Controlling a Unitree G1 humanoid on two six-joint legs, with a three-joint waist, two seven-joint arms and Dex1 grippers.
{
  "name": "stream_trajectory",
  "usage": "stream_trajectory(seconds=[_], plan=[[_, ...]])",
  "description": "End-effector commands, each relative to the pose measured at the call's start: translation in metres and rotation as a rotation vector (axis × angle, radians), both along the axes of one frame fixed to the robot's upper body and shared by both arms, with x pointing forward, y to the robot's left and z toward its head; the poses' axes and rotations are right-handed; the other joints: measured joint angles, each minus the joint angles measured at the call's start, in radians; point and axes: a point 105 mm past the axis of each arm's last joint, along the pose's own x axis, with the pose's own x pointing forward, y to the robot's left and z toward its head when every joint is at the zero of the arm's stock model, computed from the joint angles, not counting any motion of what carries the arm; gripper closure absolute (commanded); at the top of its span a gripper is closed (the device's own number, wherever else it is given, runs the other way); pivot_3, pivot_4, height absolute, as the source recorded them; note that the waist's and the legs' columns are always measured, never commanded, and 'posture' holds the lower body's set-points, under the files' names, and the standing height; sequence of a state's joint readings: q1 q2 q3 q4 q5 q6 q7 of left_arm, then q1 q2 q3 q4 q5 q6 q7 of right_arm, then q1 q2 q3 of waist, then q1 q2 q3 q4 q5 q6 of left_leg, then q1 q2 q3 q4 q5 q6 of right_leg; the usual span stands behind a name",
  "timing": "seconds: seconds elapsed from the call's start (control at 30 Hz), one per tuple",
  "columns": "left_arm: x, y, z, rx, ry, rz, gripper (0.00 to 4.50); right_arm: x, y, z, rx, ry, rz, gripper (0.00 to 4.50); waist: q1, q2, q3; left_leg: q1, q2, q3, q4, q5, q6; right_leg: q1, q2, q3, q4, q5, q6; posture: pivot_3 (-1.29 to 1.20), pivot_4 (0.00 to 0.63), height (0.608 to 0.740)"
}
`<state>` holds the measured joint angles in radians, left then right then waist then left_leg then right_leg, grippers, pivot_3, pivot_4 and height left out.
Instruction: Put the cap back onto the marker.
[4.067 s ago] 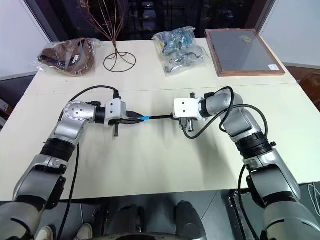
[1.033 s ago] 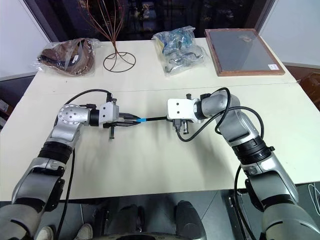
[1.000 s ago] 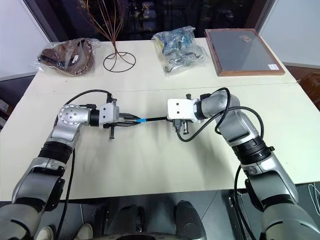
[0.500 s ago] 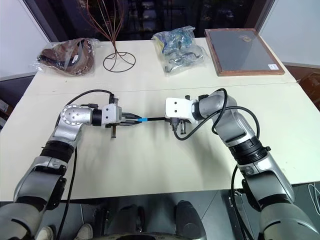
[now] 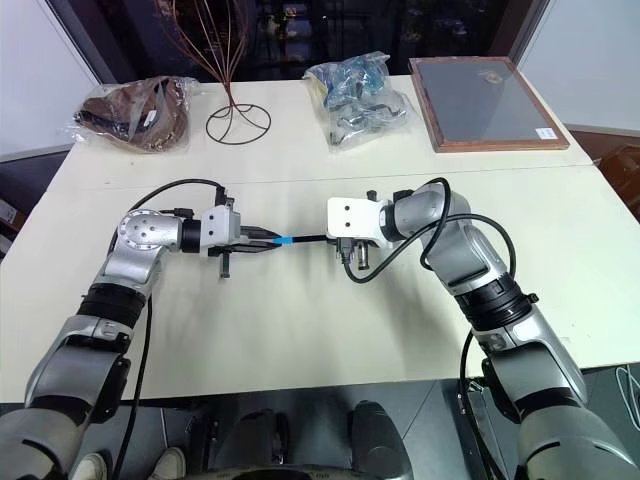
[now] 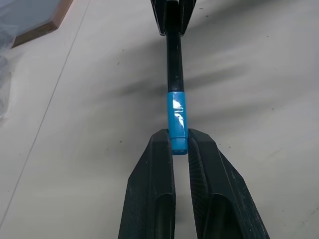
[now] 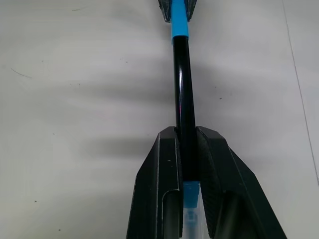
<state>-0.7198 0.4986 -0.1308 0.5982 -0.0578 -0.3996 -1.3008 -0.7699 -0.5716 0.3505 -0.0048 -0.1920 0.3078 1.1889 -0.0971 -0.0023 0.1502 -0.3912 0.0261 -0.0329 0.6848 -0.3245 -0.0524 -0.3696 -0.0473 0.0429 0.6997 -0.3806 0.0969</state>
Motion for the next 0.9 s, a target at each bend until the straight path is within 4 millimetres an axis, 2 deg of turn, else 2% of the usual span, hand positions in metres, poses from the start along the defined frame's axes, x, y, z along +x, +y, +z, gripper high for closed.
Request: stream_trajectory(seconds=[0.03,0.1,0.13,0.33,0.5,0.6,0.77,0.9], plan=[[-0.004,-0.016,0.018,-0.056,-0.068,-0.056,3.21,-0.003,0.016,0.024,0.053,-0.094,0.071,4.10,0.001,0.000,0.000,0.000,0.000,0.000,0.000,0.000,0.000,0.000,0.000,0.000,0.000,0.000,0.000,0.00,0.150,0.740],[-0.005,-0.015,0.017,-0.058,-0.069,-0.044,2.12,-0.001,0.011,0.026,0.049,-0.098,0.059,4.10,0.000,0.000,0.000,0.000,0.000,0.000,0.000,0.000,0.000,0.000,0.000,0.000,0.000,0.000,0.000,0.00,0.150,0.740],[-0.006,-0.013,0.017,-0.059,-0.066,-0.041,1.73,0.001,0.006,0.028,0.044,-0.102,0.050,4.10,-0.001,0.000,0.000,0.000,0.000,0.000,0.000,0.000,0.000,0.000,0.000,0.000,0.000,0.000,0.000,0.00,0.150,0.740],[-0.016,0.002,0.018,-0.080,-0.040,0.010,1.73,0.012,-0.028,0.039,0.016,-0.132,-0.035,4.10,0.000,0.000,0.000,0.000,0.001,0.000,0.000,0.000,0.000,-0.001,0.000,0.000,0.000,0.000,0.000,0.00,0.150,0.740],[-0.017,0.011,0.033,-0.155,-0.043,0.112,1.73,0.018,-0.062,0.045,0.031,-0.148,-0.161,4.10,0.003,0.000,0.000,0.000,0.000,0.000,0.000,0.000,0.000,0.000,-0.001,0.000,0.000,0.000,0.000,0.00,0.150,0.740],[-0.014,0.018,0.044,-0.247,-0.014,0.226,1.73,0.024,-0.082,0.050,0.114,-0.158,-0.324,4.10,0.003,0.000,0.000,0.000,0.001,0.000,-0.001,0.000,0.000,0.000,0.000,0.000,0.000,0.000,0.000,0.00,0.150,0.740],[-0.013,0.021,0.047,-0.348,0.022,0.377,1.73,0.030,-0.110,0.057,0.297,-0.191,-0.643,4.10,0.002,0.000,0.000,-0.001,0.001,0.000,-0.002,0.000,0.000,0.001,0.001,0.001,0.000,0.000,0.000,0.00,0.150,0.740],[-0.018,0.015,0.048,-0.416,0.032,0.475,1.73,0.021,-0.129,0.045,0.540,-0.108,-0.995,4.10,0.004,0.000,0.000,-0.002,0.002,-0.001,-0.002,0.000,0.000,0.001,0.001,0.002,0.001,0.000,0.000,0.00,0.150,0.740]])
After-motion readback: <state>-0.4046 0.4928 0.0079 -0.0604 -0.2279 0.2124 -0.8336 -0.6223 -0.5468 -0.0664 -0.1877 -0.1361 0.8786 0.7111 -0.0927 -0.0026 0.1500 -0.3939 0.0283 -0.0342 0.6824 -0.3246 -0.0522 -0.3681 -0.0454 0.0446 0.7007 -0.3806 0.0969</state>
